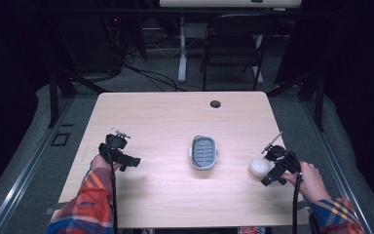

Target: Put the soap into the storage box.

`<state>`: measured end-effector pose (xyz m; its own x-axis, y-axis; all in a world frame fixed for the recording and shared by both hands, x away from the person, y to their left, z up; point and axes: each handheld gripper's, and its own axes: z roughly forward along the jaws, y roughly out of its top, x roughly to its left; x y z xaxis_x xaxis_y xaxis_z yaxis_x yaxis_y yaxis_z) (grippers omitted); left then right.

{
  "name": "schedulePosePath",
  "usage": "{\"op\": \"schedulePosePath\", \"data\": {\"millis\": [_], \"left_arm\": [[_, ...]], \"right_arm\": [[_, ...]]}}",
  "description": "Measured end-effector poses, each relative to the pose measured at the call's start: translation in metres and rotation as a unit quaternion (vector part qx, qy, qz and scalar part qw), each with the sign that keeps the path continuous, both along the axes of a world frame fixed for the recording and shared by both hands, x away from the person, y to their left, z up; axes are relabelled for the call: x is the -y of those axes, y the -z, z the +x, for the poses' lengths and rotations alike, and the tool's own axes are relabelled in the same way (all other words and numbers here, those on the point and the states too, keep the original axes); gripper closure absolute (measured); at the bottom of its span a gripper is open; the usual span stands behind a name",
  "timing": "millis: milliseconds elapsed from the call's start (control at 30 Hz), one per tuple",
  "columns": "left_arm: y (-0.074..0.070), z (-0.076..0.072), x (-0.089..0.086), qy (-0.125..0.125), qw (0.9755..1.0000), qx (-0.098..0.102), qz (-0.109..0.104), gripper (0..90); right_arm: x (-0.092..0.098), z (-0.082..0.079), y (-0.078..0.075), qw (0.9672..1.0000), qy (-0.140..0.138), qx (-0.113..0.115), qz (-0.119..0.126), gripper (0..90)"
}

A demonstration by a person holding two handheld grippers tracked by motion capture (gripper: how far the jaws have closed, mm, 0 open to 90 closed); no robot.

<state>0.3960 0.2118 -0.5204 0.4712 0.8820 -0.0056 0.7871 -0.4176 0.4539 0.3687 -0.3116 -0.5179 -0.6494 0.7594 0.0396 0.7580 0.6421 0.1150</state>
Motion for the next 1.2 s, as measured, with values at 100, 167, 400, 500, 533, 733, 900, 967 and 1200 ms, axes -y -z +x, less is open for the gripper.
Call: {"op": "schedulePosePath", "data": {"millis": [100,167,400,500,533,733,900,967,1200], "left_arm": [[0.0,0.0,0.0,0.0,1.0,0.0,0.0,0.0],[0.0,0.0,0.0,0.001,1.0,0.0,0.0,0.0],[0.0,0.0,0.001,0.003,1.0,-0.001,0.001,0.0],[0.0,0.0,0.001,0.003,1.0,-0.001,0.001,0.0],[0.001,0.0,0.001,0.003,1.0,-0.002,0.0,0.0],[0.001,0.0,0.001,0.004,1.0,-0.001,0.0,0.0],[0.001,0.0,0.001,0.004,1.0,-0.002,-0.001,0.0],[0.0,0.0,0.001,0.005,1.0,-0.002,0.0,0.0],[0.0,0.0,0.001,0.005,1.0,-0.002,0.001,0.0]], "right_arm": [[-0.006,0.004,0.005,0.9989,0.029,0.018,0.033,0.0],[-0.008,0.01,0.001,1.0,0.004,0.0,0.008,0.0],[-0.016,0.018,0.004,0.9993,0.021,0.015,0.027,0.0],[-0.021,0.027,0.002,1.0,0.002,-0.003,0.006,0.0],[-0.022,0.029,0.003,1.0,-0.006,-0.007,-0.001,0.0],[-0.03,0.034,0.011,0.9999,0.005,-0.006,0.012,0.0],[-0.033,0.038,0.013,0.9999,0.004,-0.013,0.006,8.5],[-0.033,0.041,0.01,0.9998,-0.008,-0.018,-0.01,12.3],[-0.034,0.044,0.01,0.9997,-0.006,-0.019,-0.011,15.5]]}}
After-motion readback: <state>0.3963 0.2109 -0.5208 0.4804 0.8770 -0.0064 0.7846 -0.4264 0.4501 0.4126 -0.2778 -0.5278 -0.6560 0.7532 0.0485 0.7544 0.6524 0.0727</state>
